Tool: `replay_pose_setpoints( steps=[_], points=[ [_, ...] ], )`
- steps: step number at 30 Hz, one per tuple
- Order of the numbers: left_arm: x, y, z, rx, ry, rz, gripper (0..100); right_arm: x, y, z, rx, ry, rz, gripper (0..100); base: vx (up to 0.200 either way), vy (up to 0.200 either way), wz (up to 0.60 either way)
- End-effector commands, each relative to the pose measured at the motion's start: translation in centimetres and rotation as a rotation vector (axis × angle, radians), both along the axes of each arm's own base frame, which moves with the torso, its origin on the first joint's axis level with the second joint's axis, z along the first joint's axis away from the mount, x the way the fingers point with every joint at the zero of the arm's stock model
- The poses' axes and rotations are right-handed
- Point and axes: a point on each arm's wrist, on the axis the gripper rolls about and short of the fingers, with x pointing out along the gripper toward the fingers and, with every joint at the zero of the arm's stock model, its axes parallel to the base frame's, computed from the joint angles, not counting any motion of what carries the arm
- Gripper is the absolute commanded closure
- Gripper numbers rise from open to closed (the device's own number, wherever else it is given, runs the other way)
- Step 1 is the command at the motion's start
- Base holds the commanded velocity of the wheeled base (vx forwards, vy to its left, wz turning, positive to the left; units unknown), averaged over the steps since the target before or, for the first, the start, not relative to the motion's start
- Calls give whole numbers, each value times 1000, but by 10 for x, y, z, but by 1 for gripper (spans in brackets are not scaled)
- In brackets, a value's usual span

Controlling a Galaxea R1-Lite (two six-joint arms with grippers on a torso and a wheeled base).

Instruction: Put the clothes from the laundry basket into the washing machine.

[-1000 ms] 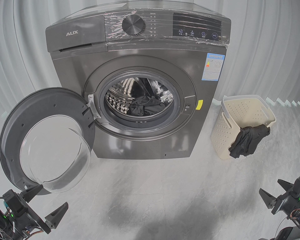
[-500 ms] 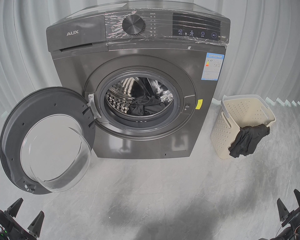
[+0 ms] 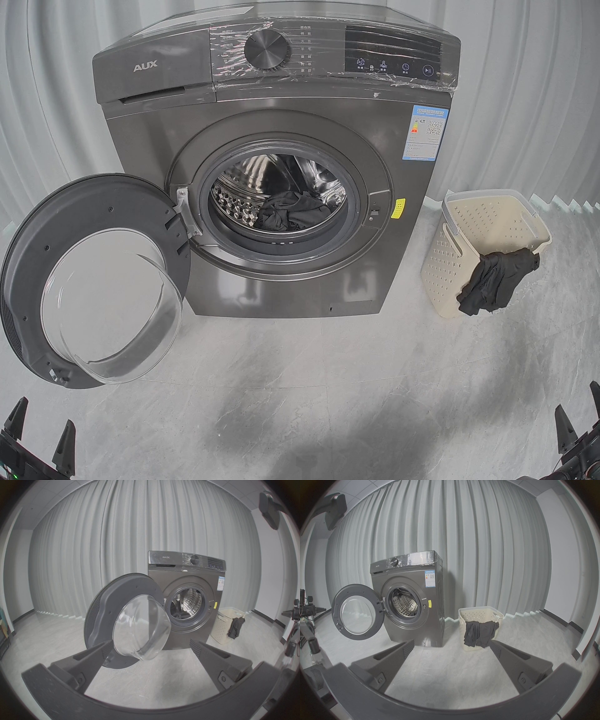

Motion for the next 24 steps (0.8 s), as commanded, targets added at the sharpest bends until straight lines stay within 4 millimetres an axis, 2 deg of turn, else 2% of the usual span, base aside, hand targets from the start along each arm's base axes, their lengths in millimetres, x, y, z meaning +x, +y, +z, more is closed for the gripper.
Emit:
replay_pose_setpoints(
  steps=[1, 2, 10, 24],
  points=[
    [-3, -1, -11, 18, 12, -46, 0, -1, 0, -7, -6, 27, 11, 0, 0, 0, 0],
    [-4, -1, -13, 17, 53, -63, 0, -1, 0, -7, -7, 26, 18, 0, 0, 0, 0],
    [-3, -1, -12, 17, 27, -64, 0, -1, 0, -7, -1, 26, 13, 0, 0, 0, 0],
    [-3, -1, -12, 10, 27, -61, 0, -1, 0, -8, 0, 27, 13, 0, 0, -200, 0]
  ],
)
